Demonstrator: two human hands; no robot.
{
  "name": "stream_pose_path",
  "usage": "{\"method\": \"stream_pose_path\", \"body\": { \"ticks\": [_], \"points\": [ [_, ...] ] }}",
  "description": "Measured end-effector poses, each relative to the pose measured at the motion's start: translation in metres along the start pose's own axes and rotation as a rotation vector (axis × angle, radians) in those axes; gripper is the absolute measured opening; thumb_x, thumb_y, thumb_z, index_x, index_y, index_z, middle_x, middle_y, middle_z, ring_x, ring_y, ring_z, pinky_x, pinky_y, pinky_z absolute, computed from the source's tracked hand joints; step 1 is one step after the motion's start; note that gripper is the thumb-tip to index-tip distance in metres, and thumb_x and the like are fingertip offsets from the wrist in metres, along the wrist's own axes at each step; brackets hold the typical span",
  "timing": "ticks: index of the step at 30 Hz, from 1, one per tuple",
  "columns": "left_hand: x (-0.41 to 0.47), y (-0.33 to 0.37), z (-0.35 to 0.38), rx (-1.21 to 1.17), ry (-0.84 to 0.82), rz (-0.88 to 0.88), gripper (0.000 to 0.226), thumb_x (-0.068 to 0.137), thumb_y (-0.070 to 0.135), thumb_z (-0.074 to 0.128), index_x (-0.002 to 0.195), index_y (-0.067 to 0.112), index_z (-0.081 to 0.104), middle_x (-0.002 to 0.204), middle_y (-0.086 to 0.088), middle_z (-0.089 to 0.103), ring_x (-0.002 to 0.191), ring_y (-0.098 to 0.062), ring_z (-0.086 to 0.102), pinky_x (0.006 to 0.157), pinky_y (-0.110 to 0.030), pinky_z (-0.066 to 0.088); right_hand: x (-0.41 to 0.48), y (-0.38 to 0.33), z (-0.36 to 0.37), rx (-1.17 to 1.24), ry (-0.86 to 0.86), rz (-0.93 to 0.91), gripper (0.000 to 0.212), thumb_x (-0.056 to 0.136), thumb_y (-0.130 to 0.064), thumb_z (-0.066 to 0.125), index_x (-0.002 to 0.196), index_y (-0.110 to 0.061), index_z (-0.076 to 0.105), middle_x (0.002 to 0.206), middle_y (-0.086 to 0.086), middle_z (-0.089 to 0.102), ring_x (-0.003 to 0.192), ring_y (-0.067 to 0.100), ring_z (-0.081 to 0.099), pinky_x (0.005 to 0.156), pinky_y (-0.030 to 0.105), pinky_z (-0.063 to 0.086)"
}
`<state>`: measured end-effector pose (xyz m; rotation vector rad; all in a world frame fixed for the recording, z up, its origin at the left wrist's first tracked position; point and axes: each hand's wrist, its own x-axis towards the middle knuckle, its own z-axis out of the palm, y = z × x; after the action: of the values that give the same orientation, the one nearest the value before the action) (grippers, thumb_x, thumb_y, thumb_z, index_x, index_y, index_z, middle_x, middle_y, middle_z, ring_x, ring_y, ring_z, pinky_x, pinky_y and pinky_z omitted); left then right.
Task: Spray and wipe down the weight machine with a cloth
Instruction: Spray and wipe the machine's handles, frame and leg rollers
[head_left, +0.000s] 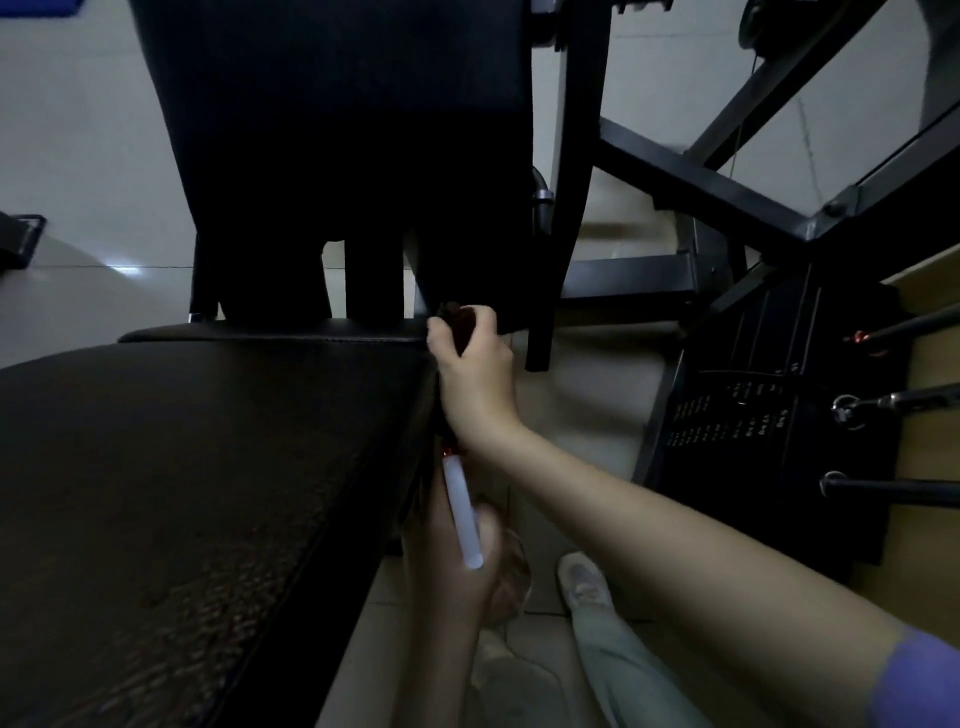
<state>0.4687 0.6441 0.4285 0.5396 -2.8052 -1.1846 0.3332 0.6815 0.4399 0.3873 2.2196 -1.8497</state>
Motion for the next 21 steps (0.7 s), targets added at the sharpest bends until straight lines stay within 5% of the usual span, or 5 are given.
{"method": "stream_pose_path", "body": {
  "ticks": [4,8,12,15,21],
  "points": [
    [0.006,0.000,-0.002,-0.014,-0.016,-0.016,0.052,0.079,0.033,0.044,0.118,0.003,0.060,0.104,-0.008,0.067,0.095,-0.015,0.062,0.083,-0.013,0.040,0.025,0.019,-0.008,-0.076,0.000,0.166,0.026,0.098,-0.028,0.046,0.110,-0.005,0.051,0.091,0.006,0.054,0.071,0.013,0.052,0.050,0.012,0.037],
    [0.016,0.000,0.001,-0.050,-0.038,0.062,0.031,0.080,0.022,0.050,0.105,0.007,0.059,0.088,0.006,0.058,0.082,0.007,0.049,0.076,0.001,0.034,0.039,0.047,-0.015,0.238,0.089,0.453,0.036,0.096,-0.034,0.046,0.121,-0.009,0.053,0.111,0.011,0.061,0.101,0.026,0.059,0.090,0.036,0.048],
    [0.029,0.002,0.007,-0.067,-0.024,0.094,0.019,0.075,0.019,0.051,0.090,0.009,0.057,0.074,0.008,0.053,0.071,0.001,0.051,0.066,-0.007,0.037,0.041,0.054,-0.030,0.385,0.107,0.523,0.043,0.095,-0.040,0.046,0.127,-0.011,0.051,0.117,0.014,0.061,0.106,0.031,0.059,0.096,0.045,0.047],
    [0.037,0.002,0.011,-0.034,0.008,0.072,0.009,0.075,0.015,0.052,0.080,0.007,0.053,0.068,0.000,0.051,0.063,-0.011,0.045,0.058,-0.024,0.035,0.043,0.059,-0.043,0.416,0.061,0.520,0.040,0.098,-0.037,0.042,0.128,-0.010,0.048,0.117,0.017,0.061,0.106,0.031,0.060,0.091,0.041,0.048],
    [0.036,0.003,0.016,-0.014,0.064,0.027,0.014,0.076,0.015,0.048,0.074,0.002,0.046,0.064,-0.003,0.044,0.060,-0.012,0.040,0.056,-0.031,0.034,0.045,0.069,-0.047,0.425,-0.005,0.501,0.042,0.099,-0.036,0.042,0.131,-0.010,0.047,0.119,0.019,0.060,0.108,0.033,0.059,0.088,0.039,0.048]
  ]
}}
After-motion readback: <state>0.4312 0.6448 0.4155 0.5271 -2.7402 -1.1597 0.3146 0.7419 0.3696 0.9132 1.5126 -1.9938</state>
